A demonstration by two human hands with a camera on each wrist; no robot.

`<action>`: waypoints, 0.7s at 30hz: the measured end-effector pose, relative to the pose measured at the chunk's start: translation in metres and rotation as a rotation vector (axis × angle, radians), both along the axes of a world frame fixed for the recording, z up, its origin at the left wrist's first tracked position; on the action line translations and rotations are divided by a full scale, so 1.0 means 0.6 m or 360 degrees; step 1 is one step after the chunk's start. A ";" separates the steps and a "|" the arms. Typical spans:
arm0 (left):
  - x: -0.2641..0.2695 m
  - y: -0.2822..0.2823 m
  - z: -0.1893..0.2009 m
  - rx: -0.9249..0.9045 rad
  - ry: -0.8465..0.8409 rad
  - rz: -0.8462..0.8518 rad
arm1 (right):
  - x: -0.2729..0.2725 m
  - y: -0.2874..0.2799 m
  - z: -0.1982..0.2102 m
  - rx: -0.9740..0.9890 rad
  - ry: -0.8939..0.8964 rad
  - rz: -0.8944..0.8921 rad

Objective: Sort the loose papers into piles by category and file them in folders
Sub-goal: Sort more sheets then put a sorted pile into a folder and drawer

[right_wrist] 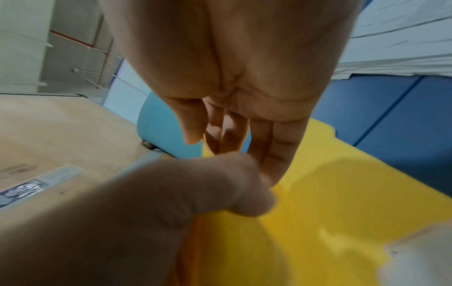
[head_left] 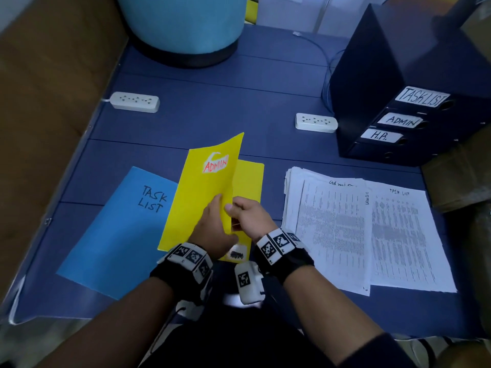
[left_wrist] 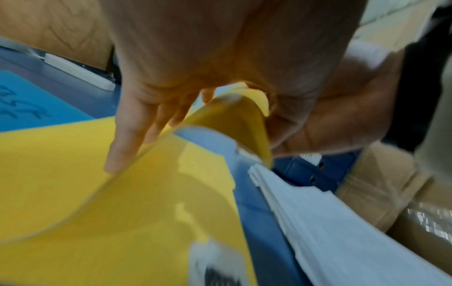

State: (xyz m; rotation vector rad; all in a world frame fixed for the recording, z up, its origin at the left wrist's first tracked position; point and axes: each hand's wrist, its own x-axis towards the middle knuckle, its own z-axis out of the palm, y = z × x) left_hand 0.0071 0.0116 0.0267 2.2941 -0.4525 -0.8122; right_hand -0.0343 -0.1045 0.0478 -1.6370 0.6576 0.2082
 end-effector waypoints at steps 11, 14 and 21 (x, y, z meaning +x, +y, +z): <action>0.137 0.202 0.180 -0.0239 -0.0327 0.0487 | 0.009 0.058 -0.086 -0.0979 0.0636 0.0496; 0.175 0.271 0.166 -0.0088 -0.0309 0.0610 | 0.011 0.076 -0.098 -0.1274 0.0720 0.0544; 0.213 0.387 0.066 0.0483 -0.0289 0.0654 | 0.007 0.085 -0.107 -0.1354 0.0682 0.0597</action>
